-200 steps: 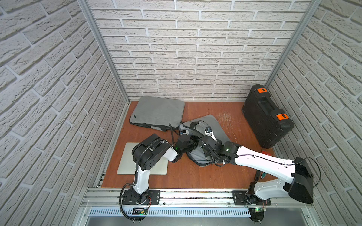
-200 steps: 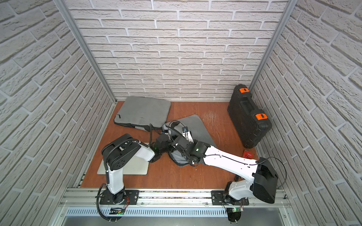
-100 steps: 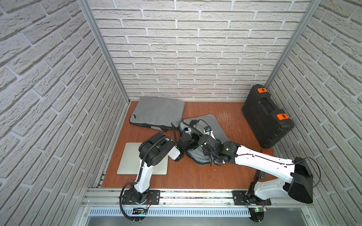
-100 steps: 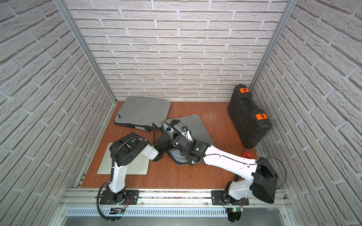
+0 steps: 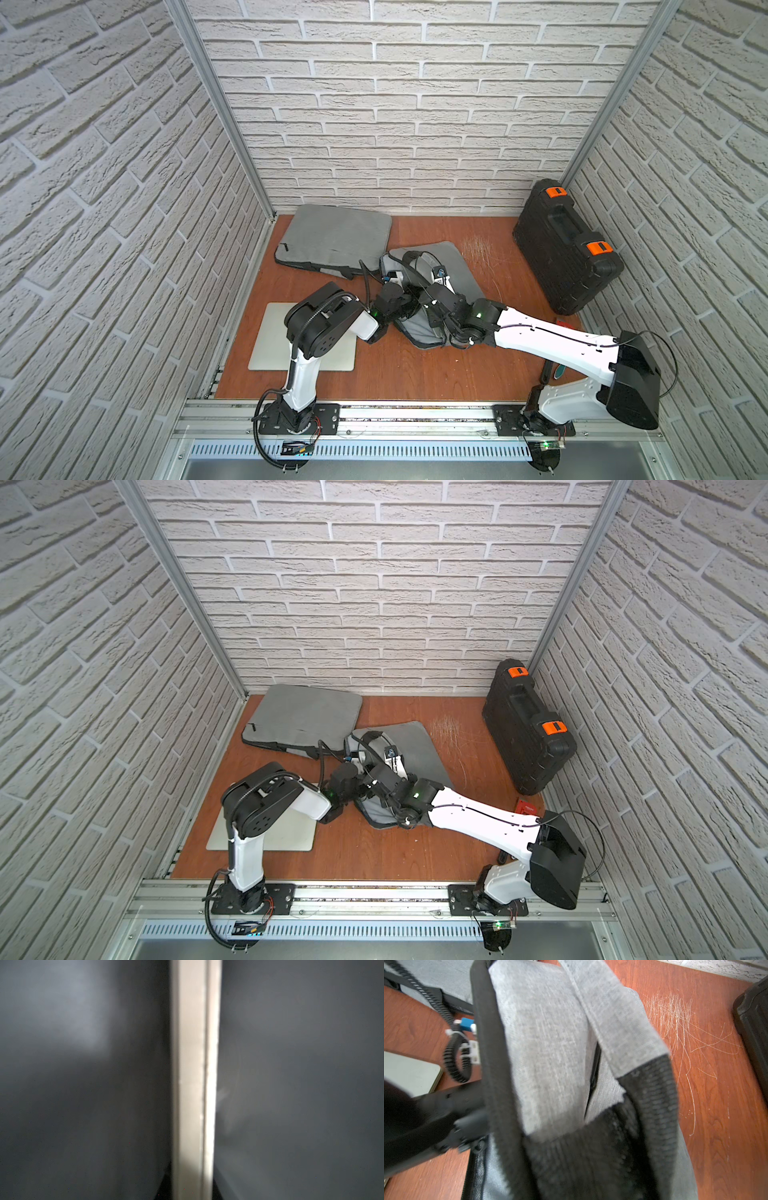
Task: Open the zippered laptop bag and take out the laptop
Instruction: Take out the laptop from the zippered laptop bag.
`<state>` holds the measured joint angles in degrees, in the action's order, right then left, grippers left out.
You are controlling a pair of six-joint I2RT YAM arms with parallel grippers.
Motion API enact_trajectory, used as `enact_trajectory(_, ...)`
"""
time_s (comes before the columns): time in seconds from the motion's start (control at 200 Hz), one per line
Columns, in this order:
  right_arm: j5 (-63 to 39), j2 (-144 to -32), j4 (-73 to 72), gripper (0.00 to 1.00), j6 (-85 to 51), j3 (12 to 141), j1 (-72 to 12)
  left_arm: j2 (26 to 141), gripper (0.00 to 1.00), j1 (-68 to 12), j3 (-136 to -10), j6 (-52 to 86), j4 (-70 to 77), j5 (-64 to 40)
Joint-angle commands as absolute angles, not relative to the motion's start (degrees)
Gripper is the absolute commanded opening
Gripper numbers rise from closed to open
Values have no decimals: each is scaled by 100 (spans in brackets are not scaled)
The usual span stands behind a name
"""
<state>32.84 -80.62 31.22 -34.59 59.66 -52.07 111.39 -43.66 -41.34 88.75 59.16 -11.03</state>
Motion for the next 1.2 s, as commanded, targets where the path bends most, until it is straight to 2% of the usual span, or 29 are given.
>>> enact_trajectory(0.0,3387,-8234,2628,6,-3388,6035,-4944,10336,0,-4294,-4066,8343,6012,-1338)
enact_trajectory(0.41,3085,-9122,2422,6,-3293,6580,-3922,8576,0,-3957,-3433,8059,4695,-1603)
enact_trajectory(0.83,2729,-10629,2458,6,-3022,7922,-3172,6365,0,-3446,-3263,7335,1950,-1726)
enact_trajectory(1.195,2091,-11294,2128,6,-2336,8485,-2690,5890,0,-3177,-2971,7381,1490,-2246)
